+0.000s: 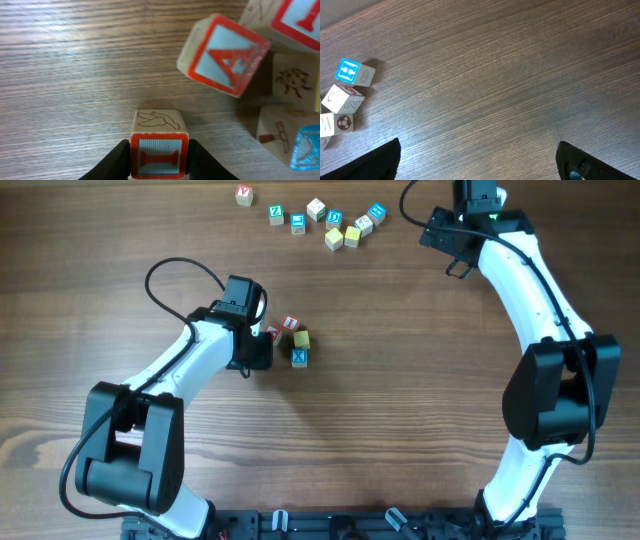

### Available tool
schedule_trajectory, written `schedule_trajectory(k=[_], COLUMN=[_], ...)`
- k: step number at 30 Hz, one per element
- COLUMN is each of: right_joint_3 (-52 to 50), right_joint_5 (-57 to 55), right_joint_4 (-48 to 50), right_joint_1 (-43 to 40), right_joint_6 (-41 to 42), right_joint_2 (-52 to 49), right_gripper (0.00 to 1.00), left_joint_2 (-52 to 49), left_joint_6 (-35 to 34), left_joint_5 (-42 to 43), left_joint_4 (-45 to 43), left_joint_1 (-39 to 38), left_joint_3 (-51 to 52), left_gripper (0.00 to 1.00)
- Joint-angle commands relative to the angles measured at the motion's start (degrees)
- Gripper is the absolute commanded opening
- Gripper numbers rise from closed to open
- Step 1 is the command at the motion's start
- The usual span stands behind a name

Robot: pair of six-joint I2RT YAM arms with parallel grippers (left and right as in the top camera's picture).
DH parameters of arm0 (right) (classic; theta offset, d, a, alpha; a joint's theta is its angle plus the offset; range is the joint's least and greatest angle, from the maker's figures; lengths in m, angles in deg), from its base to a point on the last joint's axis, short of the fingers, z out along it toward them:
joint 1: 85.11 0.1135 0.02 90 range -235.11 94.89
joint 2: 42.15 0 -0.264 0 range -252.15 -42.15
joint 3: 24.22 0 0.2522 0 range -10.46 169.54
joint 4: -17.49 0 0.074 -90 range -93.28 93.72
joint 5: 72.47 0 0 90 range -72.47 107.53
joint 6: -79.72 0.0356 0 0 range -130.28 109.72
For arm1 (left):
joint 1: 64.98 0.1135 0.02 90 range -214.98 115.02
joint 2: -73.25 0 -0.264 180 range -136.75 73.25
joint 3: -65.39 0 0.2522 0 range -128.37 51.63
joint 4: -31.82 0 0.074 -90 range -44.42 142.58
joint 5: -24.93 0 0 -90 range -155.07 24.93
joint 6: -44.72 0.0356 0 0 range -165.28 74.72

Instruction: Form a circle

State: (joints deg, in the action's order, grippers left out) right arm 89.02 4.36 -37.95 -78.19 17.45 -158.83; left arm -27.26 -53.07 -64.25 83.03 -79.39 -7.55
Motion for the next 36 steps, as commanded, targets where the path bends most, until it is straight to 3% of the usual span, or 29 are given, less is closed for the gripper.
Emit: schedule_trajectory(k=[1, 10, 14, 21, 34, 36], right_joint_3=[0.2, 0.2, 0.2, 0.2, 0.1, 0.2], right_joint_5=[-0.7, -0.7, -0.7, -0.7, -0.7, -0.7], right_joint_4=[0.1, 0.1, 0.1, 0.1, 0.1, 0.1], right_joint_1=[0.2, 0.2, 0.2, 0.2, 0.2, 0.2], right_joint_6=[-0.7, -0.7, -0.7, -0.7, -0.7, -0.8], right_joint_2=[0.3, 0.3, 0.3, 0.3, 0.3, 0.3], right_gripper=[1.0, 1.0, 1.0, 1.0, 1.0, 0.99], left_joint_2=[-0.2, -0.2, -0.2, -0.2, -0.2, -0.2], left_joint_6=[0.1, 0.0, -0.1, -0.1, -0.1, -0.1], left_joint_5=[2.8, 2.9, 3.7, 4.0, 5.2, 5.2], left_joint_4=[0.2, -1.5, -1.5, -0.2, -2.4, -2.1], left_joint_1=[0.0, 0.0, 0.0, 0.0, 0.0, 0.0], left_joint_3=[0.5, 0.5, 0.5, 0.5, 0.5, 0.5], left_gripper=[0.36, 0.4, 0.47, 0.34, 0.38, 0.43])
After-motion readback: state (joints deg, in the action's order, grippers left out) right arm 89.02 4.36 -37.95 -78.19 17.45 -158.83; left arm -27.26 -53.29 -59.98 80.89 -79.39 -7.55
